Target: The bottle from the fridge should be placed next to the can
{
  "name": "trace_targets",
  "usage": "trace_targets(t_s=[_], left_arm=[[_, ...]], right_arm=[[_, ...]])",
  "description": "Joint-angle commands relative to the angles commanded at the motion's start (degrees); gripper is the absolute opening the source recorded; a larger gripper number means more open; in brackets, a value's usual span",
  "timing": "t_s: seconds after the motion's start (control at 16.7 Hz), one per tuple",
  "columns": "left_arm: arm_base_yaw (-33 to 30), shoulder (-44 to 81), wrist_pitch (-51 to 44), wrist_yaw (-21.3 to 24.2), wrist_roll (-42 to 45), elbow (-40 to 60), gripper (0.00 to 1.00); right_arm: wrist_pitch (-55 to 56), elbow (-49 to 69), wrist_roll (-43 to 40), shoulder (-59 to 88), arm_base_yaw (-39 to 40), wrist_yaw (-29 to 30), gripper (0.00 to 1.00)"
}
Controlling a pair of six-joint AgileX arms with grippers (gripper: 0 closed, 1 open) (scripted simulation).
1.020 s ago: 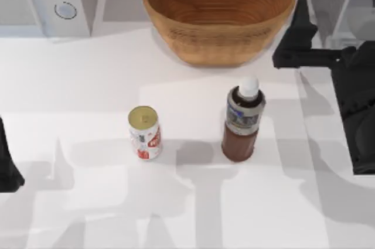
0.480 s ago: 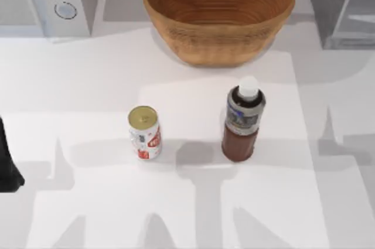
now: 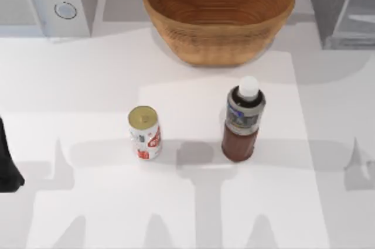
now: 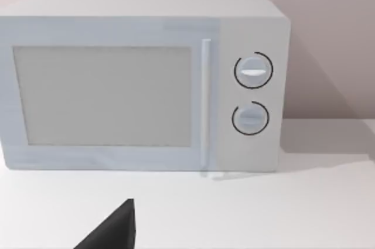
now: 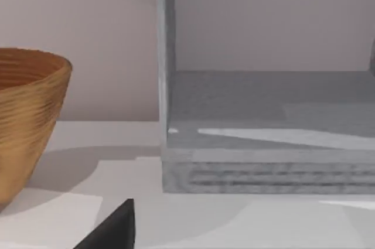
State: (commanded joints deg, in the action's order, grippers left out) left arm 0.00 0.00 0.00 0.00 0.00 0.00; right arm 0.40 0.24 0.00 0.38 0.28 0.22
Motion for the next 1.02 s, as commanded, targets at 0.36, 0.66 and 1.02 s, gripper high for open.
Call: trace_targets(t_s=[0.36,0.66,1.02], left_arm=[[0.00,0.00,0.00,0.00,0.00,0.00,1.00],[0.00,0.00,0.00,0.00,0.00,0.00,1.00],[0.00,0.00,0.00,0.00,0.00,0.00,1.00]], right_arm=[[-0.36,-0.05,0.00,-0.22,-0.11,-0.11,1.00],[-9.57,5.42,-0.08,-6.80,-0.41,0.13,1.00],[-37.76,17.78,-0.16,-21.90,-0.34,-0.09,1.00]])
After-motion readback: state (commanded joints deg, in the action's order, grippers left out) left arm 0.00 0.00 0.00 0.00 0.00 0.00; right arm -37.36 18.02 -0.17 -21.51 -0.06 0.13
